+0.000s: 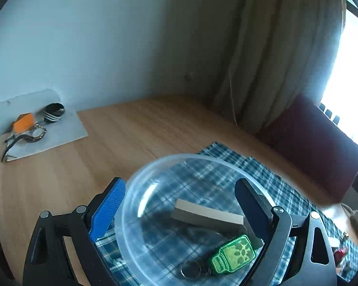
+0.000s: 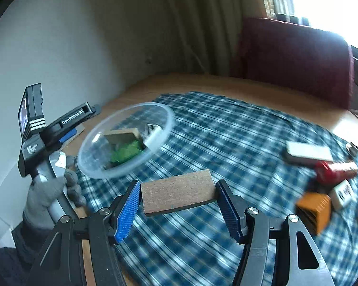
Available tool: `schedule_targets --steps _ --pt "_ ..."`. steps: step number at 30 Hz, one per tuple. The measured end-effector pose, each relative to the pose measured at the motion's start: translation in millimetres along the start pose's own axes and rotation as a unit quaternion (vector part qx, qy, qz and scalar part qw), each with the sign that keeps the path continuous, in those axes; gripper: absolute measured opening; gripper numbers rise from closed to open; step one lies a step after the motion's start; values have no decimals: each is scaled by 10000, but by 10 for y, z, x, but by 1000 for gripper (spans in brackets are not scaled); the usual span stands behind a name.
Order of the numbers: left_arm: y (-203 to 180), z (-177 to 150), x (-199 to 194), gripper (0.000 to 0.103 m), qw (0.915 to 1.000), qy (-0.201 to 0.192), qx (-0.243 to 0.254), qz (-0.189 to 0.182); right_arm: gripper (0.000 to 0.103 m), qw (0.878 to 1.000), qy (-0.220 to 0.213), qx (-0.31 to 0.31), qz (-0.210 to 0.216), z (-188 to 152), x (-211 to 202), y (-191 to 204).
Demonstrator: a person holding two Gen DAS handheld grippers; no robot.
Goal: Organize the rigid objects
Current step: 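Carry the brown block into the clear bowl with the right tool and release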
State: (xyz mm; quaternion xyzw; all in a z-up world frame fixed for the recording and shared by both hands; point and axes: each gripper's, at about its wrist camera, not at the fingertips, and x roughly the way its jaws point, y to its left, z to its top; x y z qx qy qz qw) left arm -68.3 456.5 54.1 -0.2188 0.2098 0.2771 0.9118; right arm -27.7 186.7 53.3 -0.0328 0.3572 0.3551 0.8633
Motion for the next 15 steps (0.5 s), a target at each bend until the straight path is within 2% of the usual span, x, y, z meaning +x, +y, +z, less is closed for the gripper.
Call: schedule_targets --steps 15 --pt "141 4 46 94 9993 90 -370 -13 67 9975 156 -513 451 418 671 670"
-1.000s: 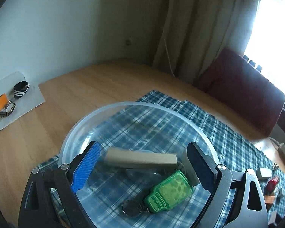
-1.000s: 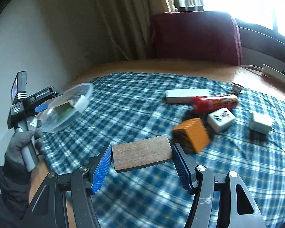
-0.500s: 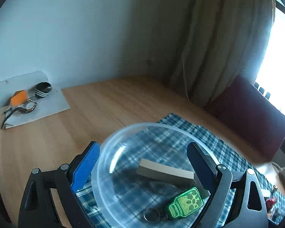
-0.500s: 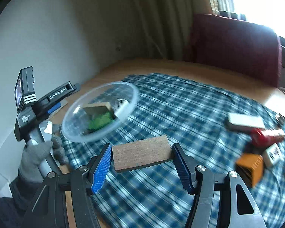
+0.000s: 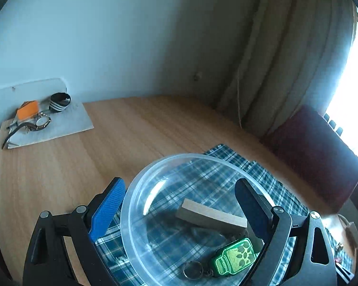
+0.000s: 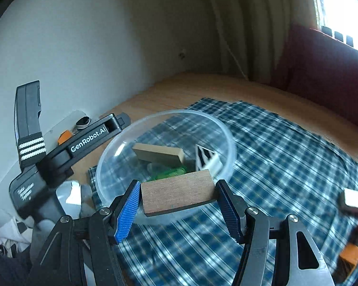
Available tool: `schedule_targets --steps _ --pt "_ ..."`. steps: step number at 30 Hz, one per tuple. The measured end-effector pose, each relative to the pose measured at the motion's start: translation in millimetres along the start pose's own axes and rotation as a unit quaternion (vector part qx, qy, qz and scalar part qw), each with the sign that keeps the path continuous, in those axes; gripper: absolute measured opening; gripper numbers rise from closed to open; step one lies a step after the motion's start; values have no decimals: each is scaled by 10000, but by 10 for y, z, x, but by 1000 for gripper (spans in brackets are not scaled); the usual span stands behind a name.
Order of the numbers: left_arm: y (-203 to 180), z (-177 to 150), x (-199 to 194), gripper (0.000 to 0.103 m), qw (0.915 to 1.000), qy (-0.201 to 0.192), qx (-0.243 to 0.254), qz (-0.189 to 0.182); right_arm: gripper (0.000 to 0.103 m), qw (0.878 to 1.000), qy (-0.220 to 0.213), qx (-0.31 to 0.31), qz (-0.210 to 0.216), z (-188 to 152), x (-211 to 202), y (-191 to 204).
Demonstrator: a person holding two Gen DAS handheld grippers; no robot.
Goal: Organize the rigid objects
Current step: 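Carry the brown block into the clear bowl with the right tool and release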
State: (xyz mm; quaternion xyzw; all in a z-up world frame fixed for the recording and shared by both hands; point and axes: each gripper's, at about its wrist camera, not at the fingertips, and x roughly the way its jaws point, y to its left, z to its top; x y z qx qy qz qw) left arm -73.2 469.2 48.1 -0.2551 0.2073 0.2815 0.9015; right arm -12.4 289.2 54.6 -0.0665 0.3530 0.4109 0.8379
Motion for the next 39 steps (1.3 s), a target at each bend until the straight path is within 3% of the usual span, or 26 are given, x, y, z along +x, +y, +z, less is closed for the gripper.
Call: schedule_targets --steps 4,7,13,28,39 --pt "57 9 15 94 9999 42 -151 -5 68 9999 51 -71 145 39 111 52" --pt "85 11 30 94 9997 72 -231 1 74 9997 8 -40 223 43 159 46" --pt "53 1 44 94 9998 107 -181 -10 74 9996 -122 204 140 -7 56 -101" --pt "-34 -18 13 94 10000 15 -12 18 74 9950 -430 751 -503 -324 -333 -519" --pt "-161 -24 -104 94 9985 -383 364 122 74 9864 -576 1089 -1088 -525 -578 -837"
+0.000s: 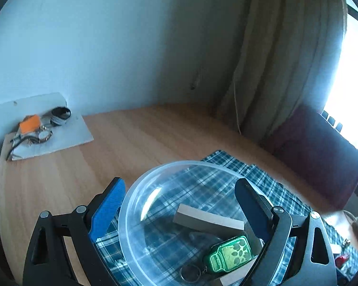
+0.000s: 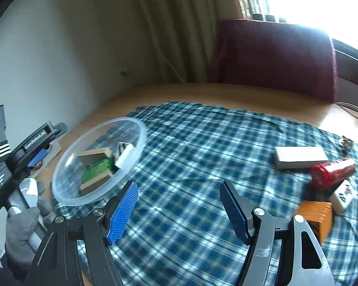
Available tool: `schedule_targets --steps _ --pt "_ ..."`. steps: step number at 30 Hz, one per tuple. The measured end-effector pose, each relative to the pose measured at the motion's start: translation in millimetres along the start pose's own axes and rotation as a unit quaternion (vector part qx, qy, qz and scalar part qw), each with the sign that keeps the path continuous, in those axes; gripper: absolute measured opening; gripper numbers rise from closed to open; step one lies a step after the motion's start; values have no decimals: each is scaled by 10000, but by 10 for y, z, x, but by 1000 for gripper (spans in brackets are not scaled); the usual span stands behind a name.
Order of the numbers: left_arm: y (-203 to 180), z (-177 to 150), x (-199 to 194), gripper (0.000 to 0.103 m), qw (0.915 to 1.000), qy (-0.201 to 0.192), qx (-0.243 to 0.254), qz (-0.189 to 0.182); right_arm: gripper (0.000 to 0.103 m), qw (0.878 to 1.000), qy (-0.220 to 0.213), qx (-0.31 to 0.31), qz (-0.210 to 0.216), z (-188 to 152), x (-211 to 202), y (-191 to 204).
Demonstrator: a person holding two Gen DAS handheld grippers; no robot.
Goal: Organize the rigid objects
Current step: 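Carry the brown block into the clear bowl with the right tool and release, then withdraw both tools from the bowl back toward the remaining objects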
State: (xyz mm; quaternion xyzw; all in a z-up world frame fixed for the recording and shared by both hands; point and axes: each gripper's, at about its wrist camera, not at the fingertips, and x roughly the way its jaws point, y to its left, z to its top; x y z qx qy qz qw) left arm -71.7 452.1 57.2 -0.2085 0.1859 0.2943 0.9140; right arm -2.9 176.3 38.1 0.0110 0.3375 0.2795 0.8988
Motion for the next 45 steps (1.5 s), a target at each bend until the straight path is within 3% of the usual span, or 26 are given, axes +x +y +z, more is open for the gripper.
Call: schedule_targets --steps 24,32,45 --pt "-287 -35 -274 94 9950 -708 688 146 74 9845 -847 758 -1335 -183 -701 -899" --pt "-608 -104 -411 94 9928 -445 1026 -427 74 9792 -915 918 -1560 -231 -835 -1132" --pt "-1229 -241 -587 94 9803 -94 1584 -1178 74 9756 -911 1033 -1707 -284 -976 -1366"
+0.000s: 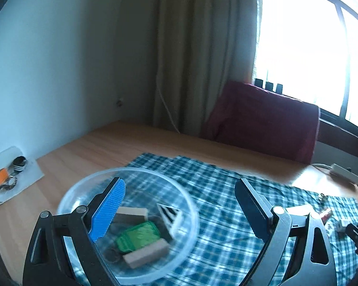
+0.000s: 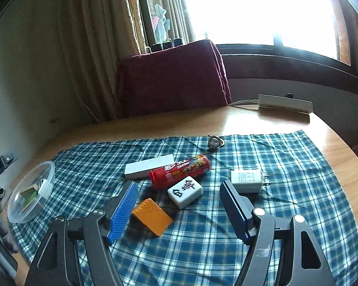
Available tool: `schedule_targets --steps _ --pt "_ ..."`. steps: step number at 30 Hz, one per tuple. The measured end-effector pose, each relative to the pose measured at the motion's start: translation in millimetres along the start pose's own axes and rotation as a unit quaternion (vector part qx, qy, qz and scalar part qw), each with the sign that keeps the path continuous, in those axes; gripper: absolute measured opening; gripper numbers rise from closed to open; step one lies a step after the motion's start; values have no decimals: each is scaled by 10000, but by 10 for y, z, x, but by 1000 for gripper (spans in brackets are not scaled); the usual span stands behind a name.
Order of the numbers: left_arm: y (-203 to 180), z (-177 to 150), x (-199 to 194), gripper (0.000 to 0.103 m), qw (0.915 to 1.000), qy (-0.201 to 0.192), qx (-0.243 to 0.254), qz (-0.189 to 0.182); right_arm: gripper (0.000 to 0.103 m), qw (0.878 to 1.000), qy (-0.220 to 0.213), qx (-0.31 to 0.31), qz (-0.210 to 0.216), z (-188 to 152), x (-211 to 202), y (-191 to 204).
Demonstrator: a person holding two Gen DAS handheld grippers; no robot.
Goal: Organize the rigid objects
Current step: 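Withdraw both tools from the bowl back toward the remaining objects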
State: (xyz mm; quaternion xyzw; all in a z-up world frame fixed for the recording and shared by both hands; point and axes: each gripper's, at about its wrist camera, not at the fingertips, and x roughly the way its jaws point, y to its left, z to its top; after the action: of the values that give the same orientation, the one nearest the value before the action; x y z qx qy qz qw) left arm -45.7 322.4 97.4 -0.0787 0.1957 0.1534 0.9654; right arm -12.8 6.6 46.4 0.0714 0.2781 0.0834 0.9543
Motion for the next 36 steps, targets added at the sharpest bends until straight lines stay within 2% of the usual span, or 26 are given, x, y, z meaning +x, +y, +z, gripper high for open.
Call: schedule_targets --steps 14,25,32,36 --pt "-524 -135 115 94 9962 515 336 -618 74 9997 163 206 11 -10 -17 -273" --pt "-883 -286 219 94 9870 1073 598 -1040 74 9985 539 111 -79 -50 61 -267" --pt "-1186 -395 290 94 9745 1475 929 -1413 74 9974 669 166 -186 -54 109 -312" --pt "-1385 -499 359 94 9630 1811 1119 -1653 74 9958 807 251 -350 -57 160 -374"
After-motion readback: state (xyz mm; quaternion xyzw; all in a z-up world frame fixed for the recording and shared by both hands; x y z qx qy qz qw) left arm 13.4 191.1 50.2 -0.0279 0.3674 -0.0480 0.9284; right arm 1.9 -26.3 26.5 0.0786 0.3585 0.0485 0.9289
